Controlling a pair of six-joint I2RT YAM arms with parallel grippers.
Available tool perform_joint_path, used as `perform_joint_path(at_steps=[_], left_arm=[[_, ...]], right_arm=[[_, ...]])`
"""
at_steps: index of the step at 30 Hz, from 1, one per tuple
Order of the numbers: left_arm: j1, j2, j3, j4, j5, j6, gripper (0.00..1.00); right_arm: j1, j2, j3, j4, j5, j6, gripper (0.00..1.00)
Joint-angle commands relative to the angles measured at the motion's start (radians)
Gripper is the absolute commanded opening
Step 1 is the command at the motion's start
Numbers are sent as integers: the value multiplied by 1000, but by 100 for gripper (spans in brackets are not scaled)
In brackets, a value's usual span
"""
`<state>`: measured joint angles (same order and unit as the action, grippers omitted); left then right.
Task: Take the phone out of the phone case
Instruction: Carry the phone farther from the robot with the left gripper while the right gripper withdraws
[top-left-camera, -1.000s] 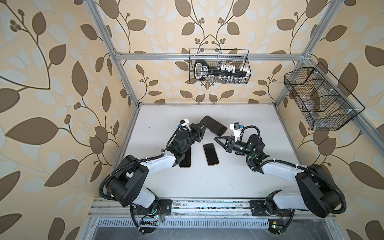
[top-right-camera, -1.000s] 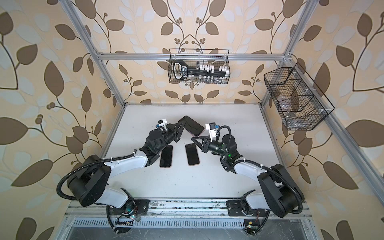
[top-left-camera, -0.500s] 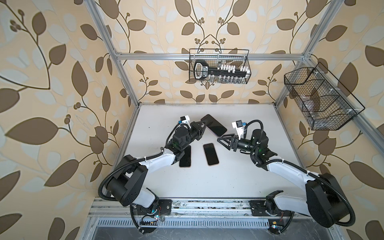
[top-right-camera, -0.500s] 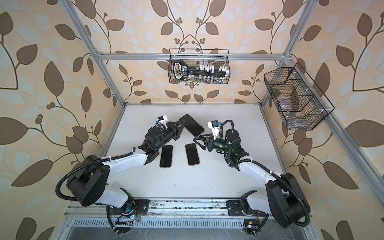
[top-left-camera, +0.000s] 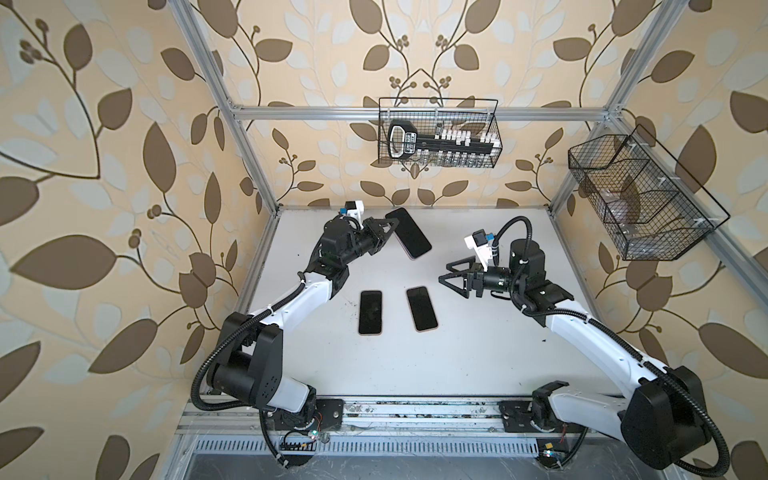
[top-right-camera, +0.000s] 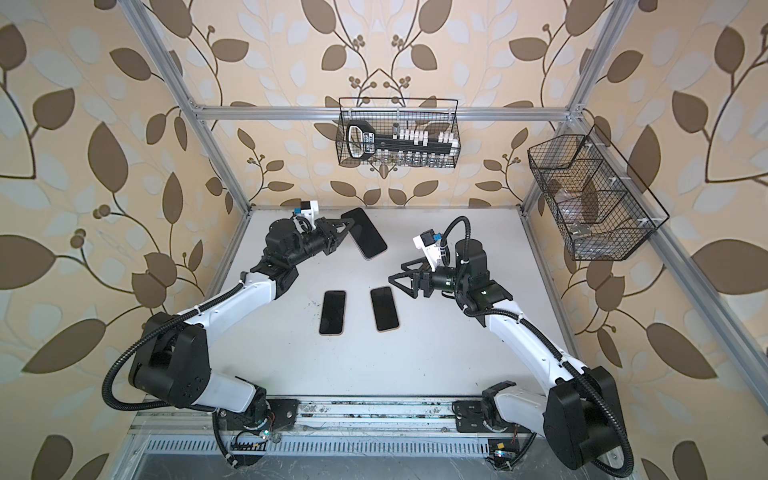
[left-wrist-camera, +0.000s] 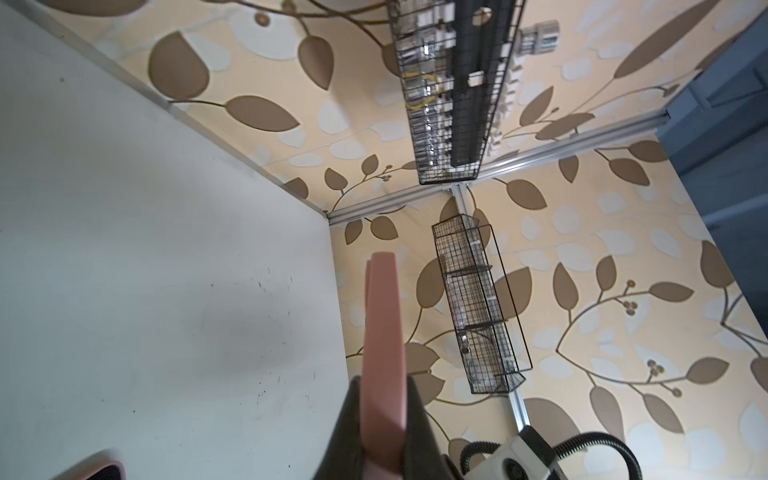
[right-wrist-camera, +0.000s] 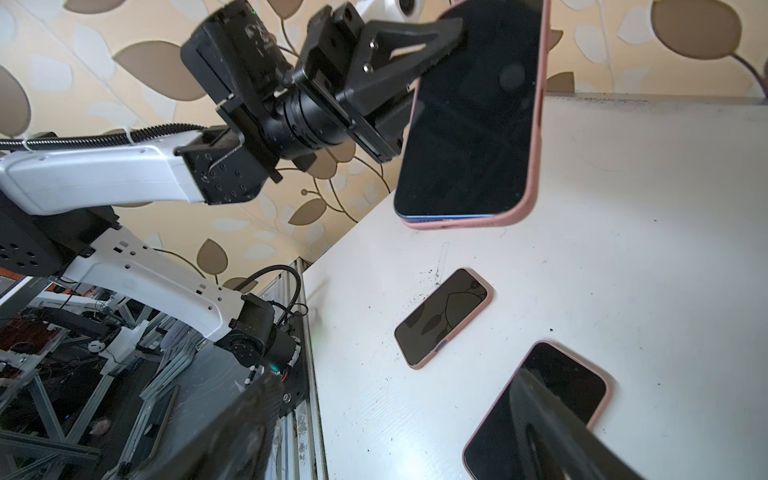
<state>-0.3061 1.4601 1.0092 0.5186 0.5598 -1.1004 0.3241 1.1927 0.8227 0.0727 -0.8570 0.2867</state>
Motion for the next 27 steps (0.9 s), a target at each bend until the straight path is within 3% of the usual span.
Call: perform_joint_path(at_steps=[1, 2, 3, 8, 12, 16, 27], left_arm=[[4, -33, 112, -121, 144, 188, 0], [4, -36, 132, -175, 152, 249, 0], [5, -39, 154, -232, 150, 297, 0], [5, -44, 219, -367, 219, 445, 0], [5, -39, 220, -331, 291, 471, 0], [5, -29, 227, -311, 346, 495, 0], [4, 50, 262, -292, 423, 557, 0]], right_arm=[[-3, 12, 33, -75, 3, -73, 87], [-3, 16, 36, -71, 6, -75, 90], [-3, 19, 42, -68, 14, -76, 99], [-2, 36, 90, -110, 71, -102, 100], [3, 48, 143, -205, 119, -214, 100], [-12, 39, 171, -289, 187, -225, 100], [-78, 80, 183, -403, 93, -343, 93]])
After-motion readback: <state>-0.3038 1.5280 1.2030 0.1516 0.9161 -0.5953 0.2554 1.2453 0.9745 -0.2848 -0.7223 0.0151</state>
